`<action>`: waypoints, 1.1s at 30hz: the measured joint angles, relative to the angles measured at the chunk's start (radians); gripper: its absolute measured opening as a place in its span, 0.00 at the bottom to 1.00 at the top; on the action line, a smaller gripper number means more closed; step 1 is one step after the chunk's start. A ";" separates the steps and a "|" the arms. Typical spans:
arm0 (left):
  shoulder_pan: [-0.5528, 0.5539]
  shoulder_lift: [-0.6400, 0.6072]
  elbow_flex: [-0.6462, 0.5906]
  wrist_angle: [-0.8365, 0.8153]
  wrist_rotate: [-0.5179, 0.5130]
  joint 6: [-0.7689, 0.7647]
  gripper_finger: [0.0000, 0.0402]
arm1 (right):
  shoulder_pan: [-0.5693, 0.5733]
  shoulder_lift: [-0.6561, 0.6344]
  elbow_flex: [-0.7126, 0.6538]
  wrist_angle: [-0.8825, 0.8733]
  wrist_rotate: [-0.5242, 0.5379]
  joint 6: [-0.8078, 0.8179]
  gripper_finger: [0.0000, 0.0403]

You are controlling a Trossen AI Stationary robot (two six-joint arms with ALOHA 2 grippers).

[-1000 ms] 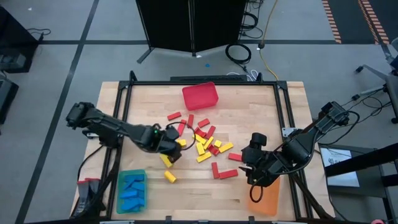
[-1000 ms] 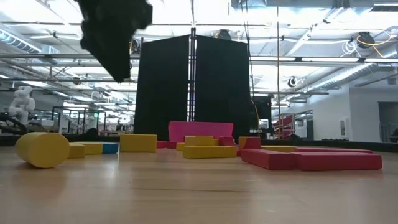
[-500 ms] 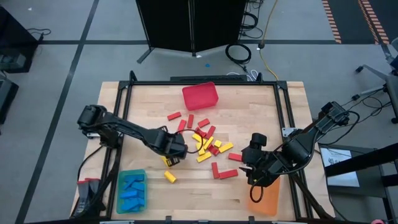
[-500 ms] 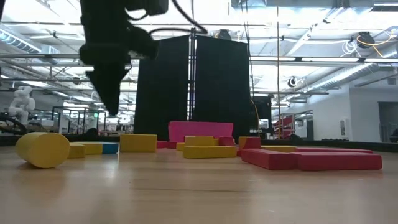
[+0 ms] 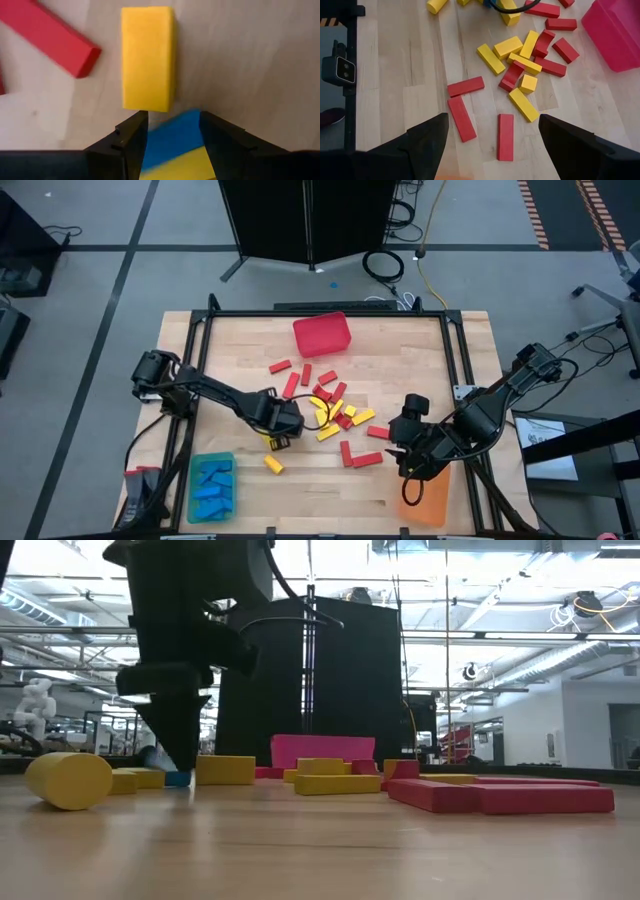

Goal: Sort blocks
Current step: Put the blue block into the green bin

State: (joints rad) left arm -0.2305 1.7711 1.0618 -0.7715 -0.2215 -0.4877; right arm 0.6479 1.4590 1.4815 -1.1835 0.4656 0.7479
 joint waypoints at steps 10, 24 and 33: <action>0.027 0.004 -0.045 0.039 0.012 -0.002 0.47 | 0.000 0.000 0.000 -0.006 0.000 -0.002 0.76; 0.006 -0.113 0.123 -0.333 0.018 -0.504 0.47 | 0.000 0.000 0.000 -0.027 0.000 0.000 0.76; -0.164 -0.165 0.133 -0.392 0.072 -0.783 0.47 | 0.000 0.000 0.000 -0.027 0.000 -0.014 0.76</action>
State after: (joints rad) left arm -0.3940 1.6061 1.1946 -1.1631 -0.1493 -1.2704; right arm 0.6479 1.4590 1.4815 -1.2102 0.4660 0.7337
